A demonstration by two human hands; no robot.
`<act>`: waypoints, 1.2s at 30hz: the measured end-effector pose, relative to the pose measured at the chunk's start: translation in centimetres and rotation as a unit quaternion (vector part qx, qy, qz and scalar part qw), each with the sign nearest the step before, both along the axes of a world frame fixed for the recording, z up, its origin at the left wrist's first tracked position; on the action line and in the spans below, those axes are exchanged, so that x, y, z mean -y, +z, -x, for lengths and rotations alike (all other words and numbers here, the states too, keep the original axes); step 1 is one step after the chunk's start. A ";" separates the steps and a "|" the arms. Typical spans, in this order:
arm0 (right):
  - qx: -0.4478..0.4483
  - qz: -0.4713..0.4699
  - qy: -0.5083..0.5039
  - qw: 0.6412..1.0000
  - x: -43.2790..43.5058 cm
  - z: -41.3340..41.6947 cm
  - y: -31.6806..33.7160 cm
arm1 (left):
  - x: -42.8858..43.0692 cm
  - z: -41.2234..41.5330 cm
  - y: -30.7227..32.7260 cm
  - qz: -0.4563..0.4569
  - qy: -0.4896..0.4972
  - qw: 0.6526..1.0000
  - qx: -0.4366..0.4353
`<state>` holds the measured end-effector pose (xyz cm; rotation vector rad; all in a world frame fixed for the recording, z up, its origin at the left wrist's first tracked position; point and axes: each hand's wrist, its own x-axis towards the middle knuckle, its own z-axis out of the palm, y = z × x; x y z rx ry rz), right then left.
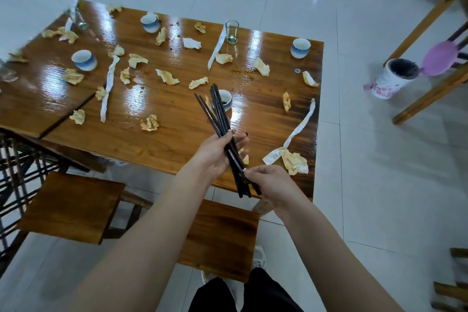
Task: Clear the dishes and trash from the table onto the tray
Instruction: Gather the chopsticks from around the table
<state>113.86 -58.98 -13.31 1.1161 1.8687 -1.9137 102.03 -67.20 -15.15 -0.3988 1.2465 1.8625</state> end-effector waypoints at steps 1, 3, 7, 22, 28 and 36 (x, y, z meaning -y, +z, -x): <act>-0.004 -0.010 -0.001 1.000 0.2 0.1 0.0 | 0.0 0.0 -0.1 0.006 0.009 1.000 0.000; -0.014 -0.011 -0.015 1.000 0.5 0.2 -0.1 | 0.0 0.0 -0.4 0.011 0.028 1.000 0.006; -0.033 -0.008 -0.053 0.998 1.0 0.2 -0.4 | 0.1 0.0 -0.4 0.019 0.047 0.999 0.015; -0.019 0.058 -0.011 0.998 0.0 1.0 -0.5 | -0.2 -0.9 1.5 0.001 0.040 0.999 0.009; -0.006 0.004 0.109 0.994 -0.9 2.0 0.7 | 0.2 -1.6 2.1 -0.015 0.051 0.998 -0.014; 0.005 0.059 0.202 0.978 0.6 4.0 1.9 | 3.2 -2.5 3.1 -0.041 0.133 0.989 -0.049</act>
